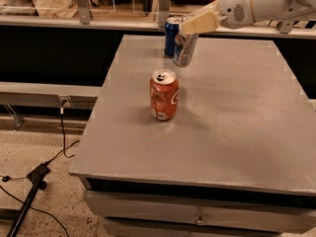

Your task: Pick redbull can

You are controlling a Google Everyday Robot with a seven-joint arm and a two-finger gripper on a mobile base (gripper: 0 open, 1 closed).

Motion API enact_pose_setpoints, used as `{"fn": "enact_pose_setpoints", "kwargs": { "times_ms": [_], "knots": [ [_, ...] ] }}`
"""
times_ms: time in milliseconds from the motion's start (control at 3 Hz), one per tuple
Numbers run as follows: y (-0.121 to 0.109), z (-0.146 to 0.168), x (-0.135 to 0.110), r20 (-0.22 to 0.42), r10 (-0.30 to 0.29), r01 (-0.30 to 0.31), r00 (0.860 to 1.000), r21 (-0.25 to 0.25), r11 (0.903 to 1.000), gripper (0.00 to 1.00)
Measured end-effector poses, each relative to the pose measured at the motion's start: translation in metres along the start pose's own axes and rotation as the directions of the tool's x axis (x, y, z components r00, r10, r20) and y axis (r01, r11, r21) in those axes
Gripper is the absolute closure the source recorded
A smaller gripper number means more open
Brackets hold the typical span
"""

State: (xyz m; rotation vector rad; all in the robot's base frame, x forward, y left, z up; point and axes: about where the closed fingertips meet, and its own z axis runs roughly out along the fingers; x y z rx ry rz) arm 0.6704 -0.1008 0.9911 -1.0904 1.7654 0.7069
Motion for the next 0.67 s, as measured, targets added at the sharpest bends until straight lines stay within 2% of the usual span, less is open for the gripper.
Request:
{"fn": "enact_pose_setpoints", "kwargs": {
  "times_ms": [333, 667],
  "knots": [
    [0.025, -0.017, -0.0436, 0.032, -0.082, 0.082, 0.996, 0.021, 0.9964, 1.0],
    [0.025, -0.017, -0.0436, 0.032, -0.082, 0.082, 0.996, 0.021, 0.9964, 1.0]
  ]
}}
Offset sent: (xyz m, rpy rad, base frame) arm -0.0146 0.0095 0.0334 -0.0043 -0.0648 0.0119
